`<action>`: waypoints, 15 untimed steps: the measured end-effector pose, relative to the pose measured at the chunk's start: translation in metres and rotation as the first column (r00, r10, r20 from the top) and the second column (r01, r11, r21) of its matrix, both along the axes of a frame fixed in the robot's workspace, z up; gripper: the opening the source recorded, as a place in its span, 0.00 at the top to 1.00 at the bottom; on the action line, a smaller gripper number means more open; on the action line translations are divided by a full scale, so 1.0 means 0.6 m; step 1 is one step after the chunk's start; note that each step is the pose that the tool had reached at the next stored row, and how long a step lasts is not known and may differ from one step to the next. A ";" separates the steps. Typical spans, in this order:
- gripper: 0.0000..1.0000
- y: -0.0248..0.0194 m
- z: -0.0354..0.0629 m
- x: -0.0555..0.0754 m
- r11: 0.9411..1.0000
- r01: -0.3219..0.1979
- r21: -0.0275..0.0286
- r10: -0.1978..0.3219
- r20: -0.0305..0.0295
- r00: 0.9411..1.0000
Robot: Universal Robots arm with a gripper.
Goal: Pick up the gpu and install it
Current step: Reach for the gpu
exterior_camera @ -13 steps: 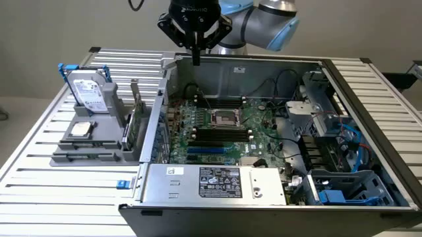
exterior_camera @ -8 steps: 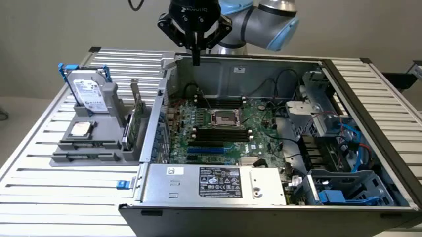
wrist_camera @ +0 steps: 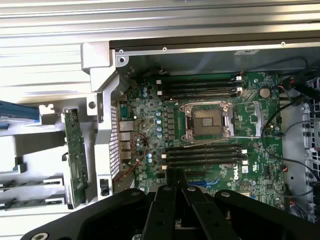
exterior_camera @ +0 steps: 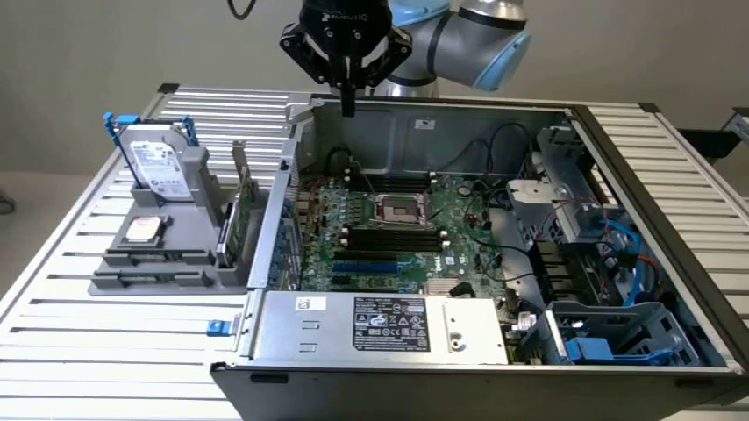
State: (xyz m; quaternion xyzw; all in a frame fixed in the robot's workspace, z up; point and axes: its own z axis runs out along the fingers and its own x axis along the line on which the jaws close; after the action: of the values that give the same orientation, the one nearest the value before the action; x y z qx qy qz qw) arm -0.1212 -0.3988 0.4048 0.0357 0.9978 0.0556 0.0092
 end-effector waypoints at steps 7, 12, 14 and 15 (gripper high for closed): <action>0.89 -0.0063 -0.002 -0.047 1.000 0.000 0.000 0.000 0.000 1.000; 0.89 -0.0112 -0.005 -0.084 1.000 0.000 0.000 0.000 0.000 1.000; 0.89 -0.0135 -0.007 -0.096 1.000 0.000 0.000 0.000 0.000 1.000; 0.89 -0.0146 -0.008 -0.100 1.000 0.000 0.000 0.000 -0.001 1.000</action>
State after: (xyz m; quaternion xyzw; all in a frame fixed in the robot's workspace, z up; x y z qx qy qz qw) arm -0.1810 -0.4076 0.4001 0.0357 0.9978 0.0555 0.0089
